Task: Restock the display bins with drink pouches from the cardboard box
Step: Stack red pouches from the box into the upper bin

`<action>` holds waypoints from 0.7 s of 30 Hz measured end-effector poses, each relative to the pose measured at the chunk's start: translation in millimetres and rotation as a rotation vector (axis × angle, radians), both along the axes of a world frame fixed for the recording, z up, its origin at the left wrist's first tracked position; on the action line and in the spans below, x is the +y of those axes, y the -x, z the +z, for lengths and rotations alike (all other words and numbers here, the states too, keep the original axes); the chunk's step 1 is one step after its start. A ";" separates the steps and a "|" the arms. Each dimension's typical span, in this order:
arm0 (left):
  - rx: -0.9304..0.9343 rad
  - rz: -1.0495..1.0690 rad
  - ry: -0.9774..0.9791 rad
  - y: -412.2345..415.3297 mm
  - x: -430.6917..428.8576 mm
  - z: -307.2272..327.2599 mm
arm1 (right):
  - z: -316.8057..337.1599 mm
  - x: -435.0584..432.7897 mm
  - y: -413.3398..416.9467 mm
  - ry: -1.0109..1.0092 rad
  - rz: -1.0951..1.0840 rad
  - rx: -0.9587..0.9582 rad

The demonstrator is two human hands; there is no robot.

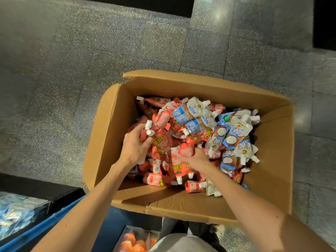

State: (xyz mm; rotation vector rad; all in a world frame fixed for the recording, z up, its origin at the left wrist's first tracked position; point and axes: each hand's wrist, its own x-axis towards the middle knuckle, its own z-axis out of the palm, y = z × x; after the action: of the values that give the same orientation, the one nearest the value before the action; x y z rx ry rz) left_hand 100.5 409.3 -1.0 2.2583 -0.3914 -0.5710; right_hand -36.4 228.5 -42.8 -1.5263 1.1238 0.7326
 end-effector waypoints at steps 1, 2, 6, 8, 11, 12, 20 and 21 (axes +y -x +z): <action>0.051 0.041 0.043 0.2 0.7 6.3 | 4.7 -6.8 0.8 -0.027 -0.034 0.002; 0.097 0.084 0.097 0.2 0.7 13.3 | 14.9 -12.8 1.8 -0.046 -0.060 -0.006; 0.191 0.144 0.230 -1.8 -1.6 41.1 | 46.7 -35.3 9.5 -0.210 -0.274 -0.105; 0.199 0.095 0.215 -0.3 -4.7 53.8 | 60.8 -43.7 13.7 -0.274 -0.358 -0.144; 0.006 -0.101 0.012 6.5 -10.7 64.5 | 76.2 -50.9 18.5 -0.327 -0.505 -0.186; -0.085 -0.170 -0.047 10.9 -13.1 66.8 | 80.3 -52.8 21.2 -0.325 -0.529 -0.201; -0.534 -0.436 -0.204 62.6 -29.8 80.5 | 120.8 -59.7 39.5 -0.308 -0.471 -0.295; -0.529 -0.393 -0.194 67.2 -32.2 86.0 | 123.0 -59.8 42.7 -0.301 -0.453 -0.307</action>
State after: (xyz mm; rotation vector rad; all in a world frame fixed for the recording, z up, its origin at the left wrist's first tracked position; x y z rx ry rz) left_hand 33.3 377.1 85.0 2.5210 -1.1005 -0.1941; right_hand -79.1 168.7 80.2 -1.0357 1.0215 0.3246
